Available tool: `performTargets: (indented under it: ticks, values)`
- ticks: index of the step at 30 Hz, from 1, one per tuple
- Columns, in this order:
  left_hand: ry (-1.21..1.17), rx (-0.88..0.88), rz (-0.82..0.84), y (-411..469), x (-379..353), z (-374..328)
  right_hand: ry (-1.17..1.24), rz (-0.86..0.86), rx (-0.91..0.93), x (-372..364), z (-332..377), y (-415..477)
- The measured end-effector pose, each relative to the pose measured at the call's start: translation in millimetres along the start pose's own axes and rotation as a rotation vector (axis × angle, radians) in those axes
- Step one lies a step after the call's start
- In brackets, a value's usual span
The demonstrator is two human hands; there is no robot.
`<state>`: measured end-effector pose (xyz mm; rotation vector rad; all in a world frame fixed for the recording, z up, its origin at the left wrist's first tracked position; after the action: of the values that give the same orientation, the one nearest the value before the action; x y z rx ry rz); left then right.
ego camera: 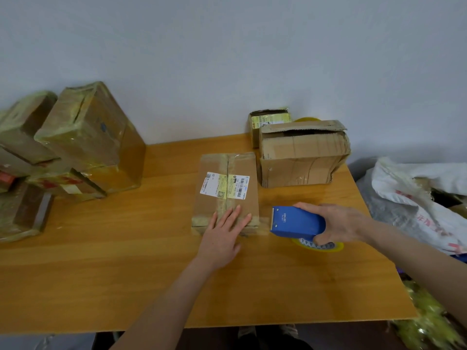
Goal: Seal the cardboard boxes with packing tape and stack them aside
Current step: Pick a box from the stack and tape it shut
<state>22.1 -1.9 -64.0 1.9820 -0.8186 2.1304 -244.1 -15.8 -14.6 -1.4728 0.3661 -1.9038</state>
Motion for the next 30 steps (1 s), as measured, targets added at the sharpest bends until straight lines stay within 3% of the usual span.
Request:
performTargets:
  ticks: [9, 24, 28, 30]
  values:
    - [0.012, 0.008, -0.006, 0.3, 0.3, -1.1, -0.221, 0.035, -0.053, 0.6, 32.5, 21.9]
    - [0.001, 0.013, 0.005, -3.1, 3.5, -3.6, -0.025, 0.141, -0.178, 0.6, 42.6, 33.0]
    - [-0.014, 0.004, 0.015, -3.3, 3.9, -2.4, -0.173, 0.125, -0.173, -11.9, 52.2, 30.4]
    - [-0.029, -0.006, 0.026, -3.3, 4.2, -2.0, -0.137, 0.106, -0.182, -12.0, 49.8, 27.9]
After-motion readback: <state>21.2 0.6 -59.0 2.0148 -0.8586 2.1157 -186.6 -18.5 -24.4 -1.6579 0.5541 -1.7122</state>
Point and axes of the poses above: each hand's wrist, its own y-axis towards the middle knuckle, its own x-axis out of the back of the hand, z = x × y, the point moved 5 cm from there along y, towards the middle knuckle, and after that the axes turned 5 degrees about z, right-handed, at the moved point
